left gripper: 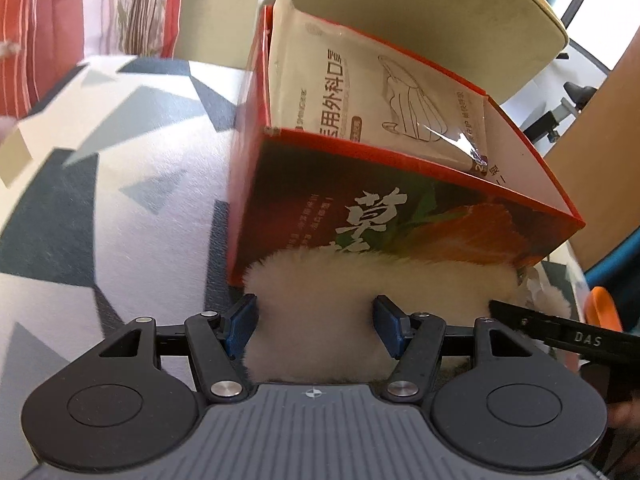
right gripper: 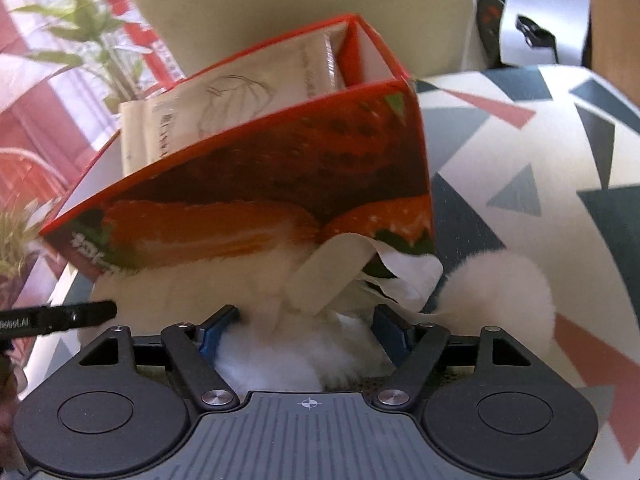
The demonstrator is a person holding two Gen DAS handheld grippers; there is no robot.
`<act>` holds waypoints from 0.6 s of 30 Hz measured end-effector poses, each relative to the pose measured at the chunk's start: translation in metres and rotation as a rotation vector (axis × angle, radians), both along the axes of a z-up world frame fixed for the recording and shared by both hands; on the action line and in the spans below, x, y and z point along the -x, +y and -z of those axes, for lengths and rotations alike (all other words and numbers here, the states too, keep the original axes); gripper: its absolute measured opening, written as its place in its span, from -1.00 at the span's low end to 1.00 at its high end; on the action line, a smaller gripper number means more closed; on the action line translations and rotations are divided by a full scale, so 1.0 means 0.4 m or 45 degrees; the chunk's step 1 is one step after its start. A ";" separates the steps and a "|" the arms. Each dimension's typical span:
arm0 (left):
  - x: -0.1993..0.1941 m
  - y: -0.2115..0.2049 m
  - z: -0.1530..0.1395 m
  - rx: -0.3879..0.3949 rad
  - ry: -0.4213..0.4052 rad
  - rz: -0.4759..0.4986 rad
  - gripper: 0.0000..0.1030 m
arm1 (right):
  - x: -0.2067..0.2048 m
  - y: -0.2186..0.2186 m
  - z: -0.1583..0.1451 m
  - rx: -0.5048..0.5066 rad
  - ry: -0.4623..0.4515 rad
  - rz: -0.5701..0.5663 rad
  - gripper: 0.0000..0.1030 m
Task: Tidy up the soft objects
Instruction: 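Close both grippers on the white plush toy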
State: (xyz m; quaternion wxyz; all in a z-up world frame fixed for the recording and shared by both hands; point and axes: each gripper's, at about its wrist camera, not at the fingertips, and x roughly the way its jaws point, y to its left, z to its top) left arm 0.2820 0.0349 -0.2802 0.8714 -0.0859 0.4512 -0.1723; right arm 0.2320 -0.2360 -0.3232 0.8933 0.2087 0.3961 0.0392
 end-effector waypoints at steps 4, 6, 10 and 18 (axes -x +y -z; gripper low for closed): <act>-0.007 -0.015 0.019 0.001 0.010 0.015 0.28 | -0.014 0.007 0.017 -0.038 0.014 0.000 0.39; -0.012 -0.016 0.024 0.017 0.023 0.010 0.28 | -0.022 0.013 0.022 -0.036 0.012 -0.012 0.39; -0.019 -0.007 0.036 0.060 0.038 -0.018 0.28 | -0.037 0.013 0.028 -0.049 0.011 -0.019 0.39; -0.017 -0.005 0.043 0.099 0.084 -0.033 0.28 | -0.038 0.034 0.023 -0.019 -0.008 -0.076 0.21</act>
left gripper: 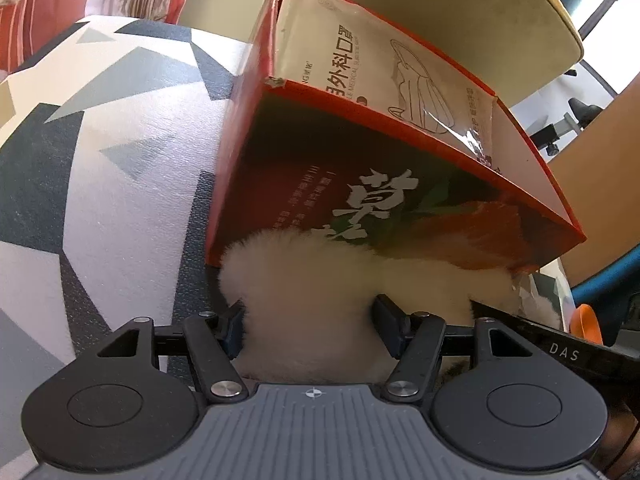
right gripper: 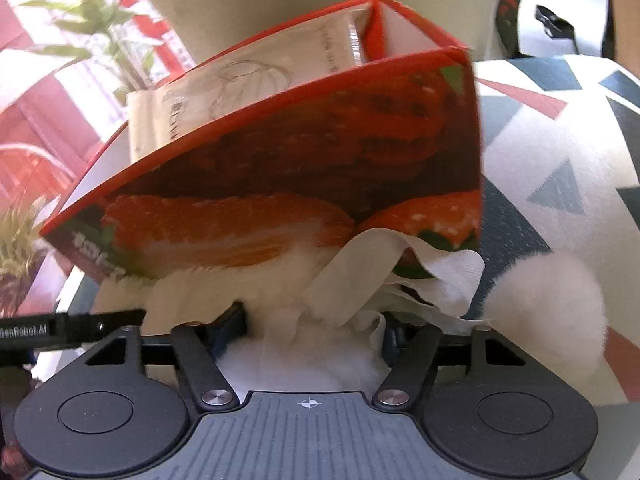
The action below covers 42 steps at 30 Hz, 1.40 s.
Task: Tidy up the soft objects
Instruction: 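Close both grippers on the white plush toy, then lift the plush toy with both grippers and carry it over the box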
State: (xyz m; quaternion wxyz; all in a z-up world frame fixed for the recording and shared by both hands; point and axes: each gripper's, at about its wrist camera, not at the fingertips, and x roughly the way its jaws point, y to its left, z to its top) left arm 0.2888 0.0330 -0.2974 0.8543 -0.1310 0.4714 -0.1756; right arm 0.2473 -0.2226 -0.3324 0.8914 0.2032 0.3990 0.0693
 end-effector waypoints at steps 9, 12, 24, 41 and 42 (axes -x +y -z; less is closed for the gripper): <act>0.021 -0.018 -0.021 -0.012 -0.034 0.024 0.19 | 0.013 -0.011 -0.016 -0.047 -0.018 -0.013 -0.15; 0.034 -0.022 -0.036 -0.009 -0.058 0.030 0.10 | 0.032 -0.010 -0.028 -0.052 -0.044 -0.029 -0.22; 0.116 -0.019 -0.083 0.019 -0.183 0.032 -0.45 | 0.105 -0.007 -0.089 -0.003 -0.170 -0.069 -0.41; 0.165 -0.007 -0.220 0.009 -0.441 0.051 -0.48 | 0.146 0.012 -0.225 0.066 -0.377 -0.144 -0.44; 0.166 -0.008 -0.234 0.010 -0.464 0.053 -0.48 | 0.147 0.011 -0.238 0.067 -0.394 -0.151 -0.44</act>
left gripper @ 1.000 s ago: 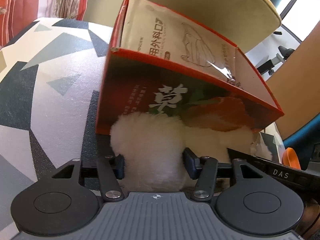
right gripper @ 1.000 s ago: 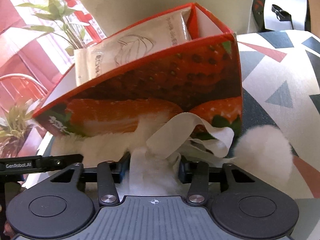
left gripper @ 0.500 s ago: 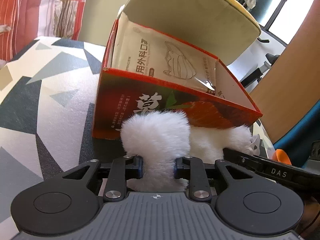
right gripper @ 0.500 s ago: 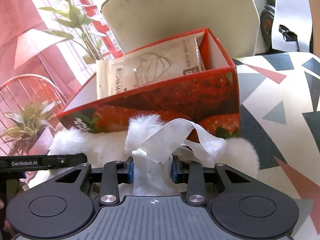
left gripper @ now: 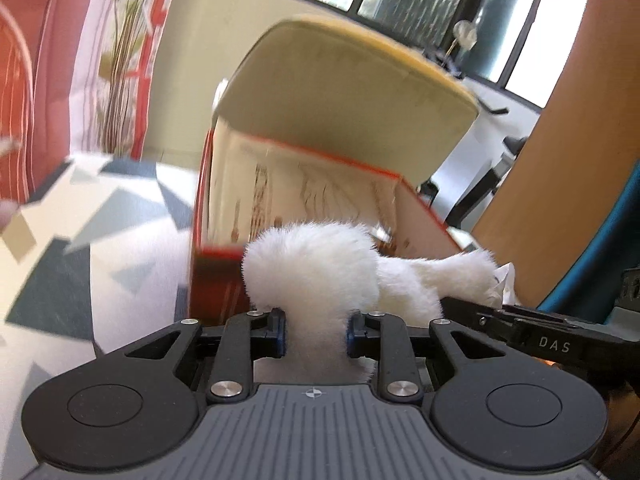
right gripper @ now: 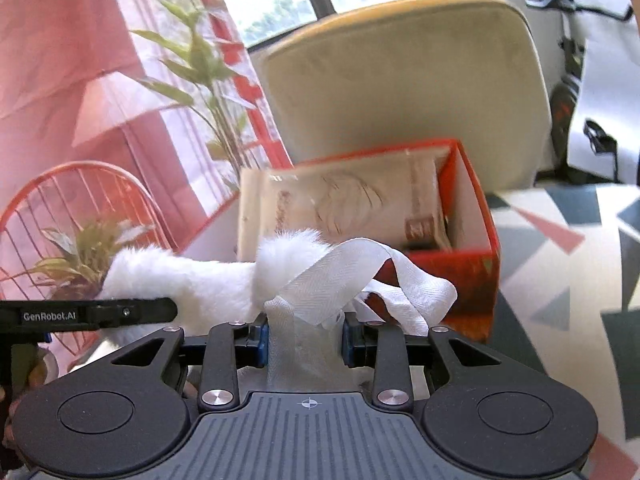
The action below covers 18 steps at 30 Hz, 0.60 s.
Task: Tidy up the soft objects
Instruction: 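Lift the plush toy with both grippers and carry it over the box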
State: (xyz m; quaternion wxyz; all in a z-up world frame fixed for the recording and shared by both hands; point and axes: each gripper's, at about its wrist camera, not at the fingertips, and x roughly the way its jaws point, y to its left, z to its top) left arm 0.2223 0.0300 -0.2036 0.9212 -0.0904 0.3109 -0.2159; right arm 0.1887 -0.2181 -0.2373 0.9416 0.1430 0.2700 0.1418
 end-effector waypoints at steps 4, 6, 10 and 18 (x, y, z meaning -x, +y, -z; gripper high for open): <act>0.000 -0.010 -0.052 -0.016 -0.091 0.019 -0.48 | -0.003 -0.005 -0.049 0.001 -0.062 -0.026 -0.45; -0.007 -0.016 -0.081 -0.022 -0.142 0.030 -0.48 | -0.012 -0.007 -0.074 0.002 -0.092 -0.039 -0.46; -0.039 -0.033 -0.134 -0.037 -0.253 0.032 -0.48 | -0.052 -0.020 -0.123 -0.019 -0.146 -0.050 -0.49; -0.143 -0.078 -0.166 -0.115 -0.350 -0.019 -0.48 | -0.185 -0.027 -0.226 0.102 -0.291 -0.055 -0.50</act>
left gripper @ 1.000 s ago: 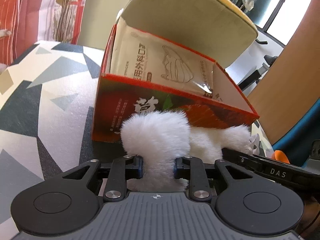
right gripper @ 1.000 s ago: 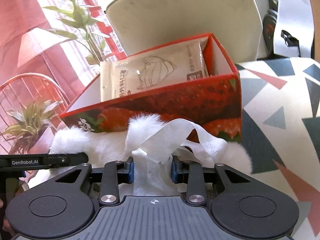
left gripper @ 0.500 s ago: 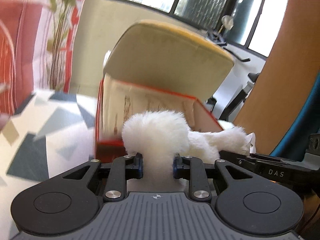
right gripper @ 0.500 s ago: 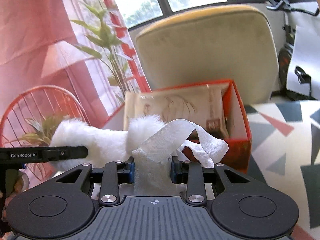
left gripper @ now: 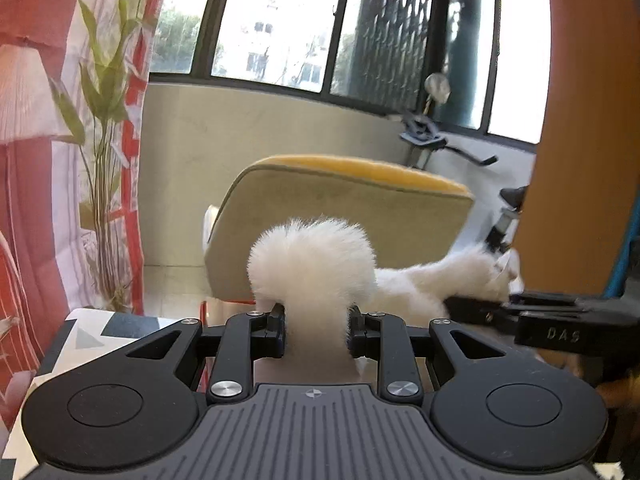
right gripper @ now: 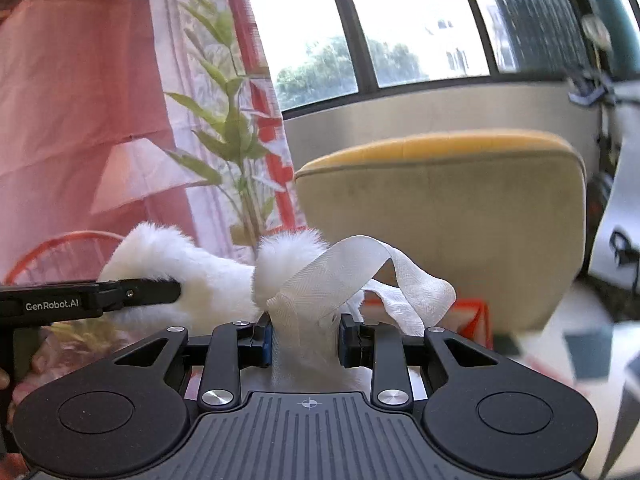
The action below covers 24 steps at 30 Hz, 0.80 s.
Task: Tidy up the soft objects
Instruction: 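Lift the plush toy with both grippers and carry it over the box, then lower the plush toy into the red box and open both grippers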
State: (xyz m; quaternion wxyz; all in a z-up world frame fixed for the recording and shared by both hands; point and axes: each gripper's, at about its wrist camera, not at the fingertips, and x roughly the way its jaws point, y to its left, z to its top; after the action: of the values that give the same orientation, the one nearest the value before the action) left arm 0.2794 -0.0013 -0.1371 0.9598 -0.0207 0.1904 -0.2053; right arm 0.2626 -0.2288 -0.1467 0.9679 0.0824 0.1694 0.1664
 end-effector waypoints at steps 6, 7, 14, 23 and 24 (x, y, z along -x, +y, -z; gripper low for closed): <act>-0.090 -0.044 0.066 -0.097 0.147 0.015 -0.48 | -0.121 0.014 0.051 0.145 0.086 0.009 -0.49; -0.101 -0.049 0.081 -0.110 0.179 0.023 -0.48 | -0.139 0.016 0.068 0.148 0.125 0.017 -0.49; -0.146 -0.074 0.156 -0.173 0.371 0.043 -0.48 | -0.201 0.010 0.179 0.119 0.375 0.074 -0.49; -0.166 -0.059 0.183 -0.227 0.440 0.049 -0.32 | -0.196 0.010 0.222 0.097 0.461 0.099 -0.46; -0.163 -0.063 0.181 -0.230 0.438 0.047 -0.28 | -0.195 0.013 0.227 0.104 0.468 0.103 -0.45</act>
State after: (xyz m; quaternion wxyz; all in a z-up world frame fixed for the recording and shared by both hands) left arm 0.3448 -0.0263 -0.2095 0.9072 0.0341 0.3696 -0.1982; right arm 0.3407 -0.2237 -0.2376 0.9291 0.0786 0.3464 0.1024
